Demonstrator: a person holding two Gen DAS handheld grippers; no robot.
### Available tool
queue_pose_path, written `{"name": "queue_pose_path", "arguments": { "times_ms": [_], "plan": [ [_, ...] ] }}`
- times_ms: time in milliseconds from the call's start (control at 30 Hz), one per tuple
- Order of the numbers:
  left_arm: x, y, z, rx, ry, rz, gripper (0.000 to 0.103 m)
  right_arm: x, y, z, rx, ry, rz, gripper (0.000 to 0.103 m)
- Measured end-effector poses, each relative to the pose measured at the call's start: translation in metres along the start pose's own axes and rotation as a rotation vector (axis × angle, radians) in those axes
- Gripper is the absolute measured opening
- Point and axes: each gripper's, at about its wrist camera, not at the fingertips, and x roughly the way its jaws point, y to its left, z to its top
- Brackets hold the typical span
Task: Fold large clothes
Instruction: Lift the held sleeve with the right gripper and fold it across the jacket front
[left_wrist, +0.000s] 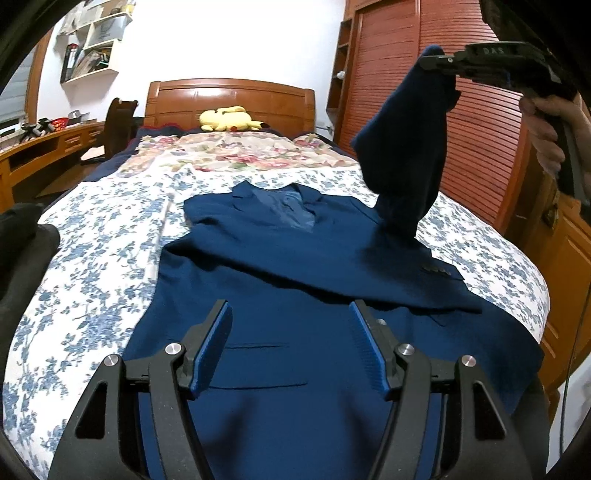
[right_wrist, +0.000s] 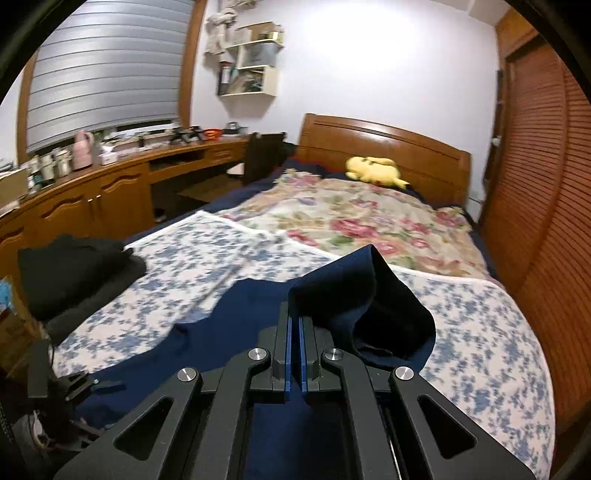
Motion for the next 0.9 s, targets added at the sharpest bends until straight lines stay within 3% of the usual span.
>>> {"name": "queue_pose_path", "arguments": {
  "times_ms": [267,667,900],
  "plan": [
    [-0.007,0.017,0.000,-0.030,-0.011,0.021,0.066,0.023,0.005,-0.020,-0.055,0.086,0.092,0.003],
    [-0.008,0.023,-0.001,-0.041,-0.010,0.027,0.066,0.069,-0.013,-0.059,-0.039,0.239,0.105,0.003],
    [-0.007,0.025,-0.002,-0.042,-0.007,0.034,0.066,0.072,0.020,-0.082,0.013,0.272,0.152,0.003]
  ]
}}
